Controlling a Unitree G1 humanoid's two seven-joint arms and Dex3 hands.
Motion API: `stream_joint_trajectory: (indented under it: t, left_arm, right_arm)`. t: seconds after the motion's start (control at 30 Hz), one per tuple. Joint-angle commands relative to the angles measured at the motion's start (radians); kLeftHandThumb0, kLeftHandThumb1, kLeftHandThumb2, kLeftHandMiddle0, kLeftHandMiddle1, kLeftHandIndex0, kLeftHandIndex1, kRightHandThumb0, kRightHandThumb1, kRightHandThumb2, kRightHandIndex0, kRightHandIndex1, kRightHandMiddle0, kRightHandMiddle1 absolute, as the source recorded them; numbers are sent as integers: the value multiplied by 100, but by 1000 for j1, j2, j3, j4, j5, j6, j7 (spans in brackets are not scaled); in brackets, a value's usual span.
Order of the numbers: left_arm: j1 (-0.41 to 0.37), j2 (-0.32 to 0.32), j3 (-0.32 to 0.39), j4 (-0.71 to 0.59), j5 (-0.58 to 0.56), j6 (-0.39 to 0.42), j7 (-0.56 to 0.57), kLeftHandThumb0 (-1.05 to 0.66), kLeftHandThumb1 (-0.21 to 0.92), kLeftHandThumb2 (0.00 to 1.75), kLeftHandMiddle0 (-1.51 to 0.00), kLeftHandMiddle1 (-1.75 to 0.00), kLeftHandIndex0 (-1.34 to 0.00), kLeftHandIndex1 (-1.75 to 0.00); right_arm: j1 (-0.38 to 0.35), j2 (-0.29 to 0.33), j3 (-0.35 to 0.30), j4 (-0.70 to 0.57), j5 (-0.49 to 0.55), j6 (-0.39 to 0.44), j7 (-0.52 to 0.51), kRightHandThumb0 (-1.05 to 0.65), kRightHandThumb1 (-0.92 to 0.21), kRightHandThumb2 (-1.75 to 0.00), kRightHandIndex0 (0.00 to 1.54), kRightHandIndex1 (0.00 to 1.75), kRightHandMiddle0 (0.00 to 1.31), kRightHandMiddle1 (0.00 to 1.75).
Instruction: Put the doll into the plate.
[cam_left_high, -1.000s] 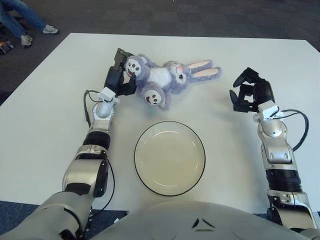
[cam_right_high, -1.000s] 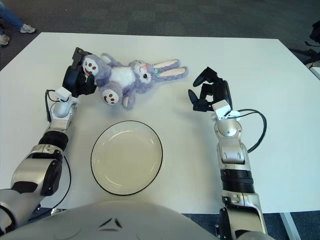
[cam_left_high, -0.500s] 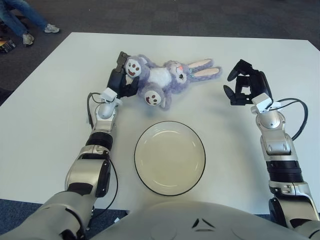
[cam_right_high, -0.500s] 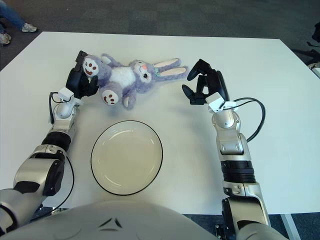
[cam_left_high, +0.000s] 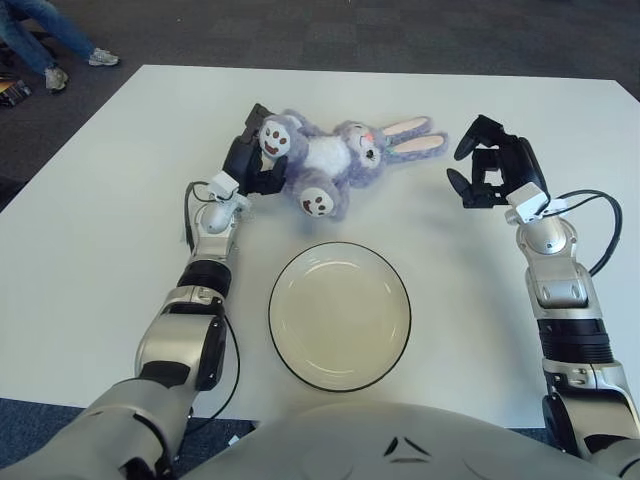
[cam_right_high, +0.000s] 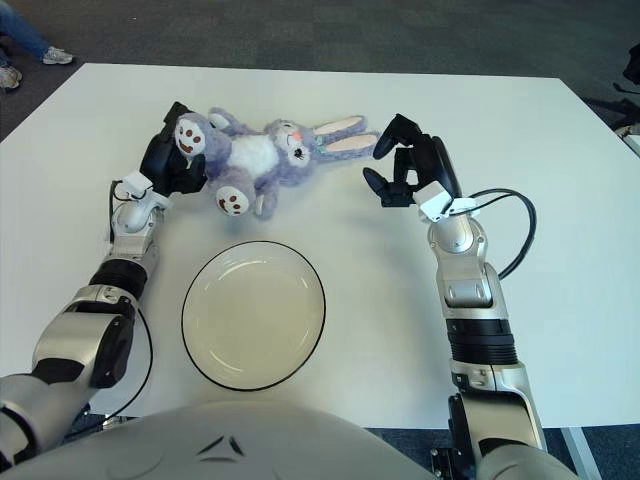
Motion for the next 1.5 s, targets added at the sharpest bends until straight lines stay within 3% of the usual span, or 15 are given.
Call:
stream_joint_trajectory:
  t: [0.0, 0.13, 0.43, 0.77, 1.17, 1.47]
  left_arm:
    - [-13, -7, -3, 6, -5, 17, -29, -1, 41, 120, -55, -175, -36, -167]
    - [-13, -18, -7, 0, -3, 15, -30, -1, 31, 129, -63, -175, -45, -160]
    - [-10, -26, -16, -13, 7, 1, -33, -1, 22, 139, -70, -175, -53, -160]
    - [5, -33, -33, -42, 4, -25, -55, 0, 17, 148, -71, -175, -50, -172]
    - [41, -50, -44, -113, -26, -57, -106, -1, 9, 151, -77, -175, -65, -155]
    - [77, -56, -54, -186, -50, -53, -132, -1, 6, 155, -79, -175, -69, -154]
  right_arm:
    - [-15, -1, -5, -22, 8, 18, 6, -42, -50, -108, 108, 175, 47, 175]
    - [-11, -4, -8, -27, 7, 24, 5, -42, -50, -108, 107, 175, 47, 175]
    - [-14, -9, -11, -14, 6, 14, 2, -42, -51, -107, 102, 175, 46, 175]
    - [-14, -9, -11, -12, 4, 7, 0, -42, -51, -107, 101, 175, 46, 175]
    - [-17, -8, -5, -23, 2, 29, 8, -43, -49, -109, 106, 175, 47, 175]
    - [-30, -6, -2, -14, 1, 29, 8, -43, -50, -109, 109, 175, 47, 175]
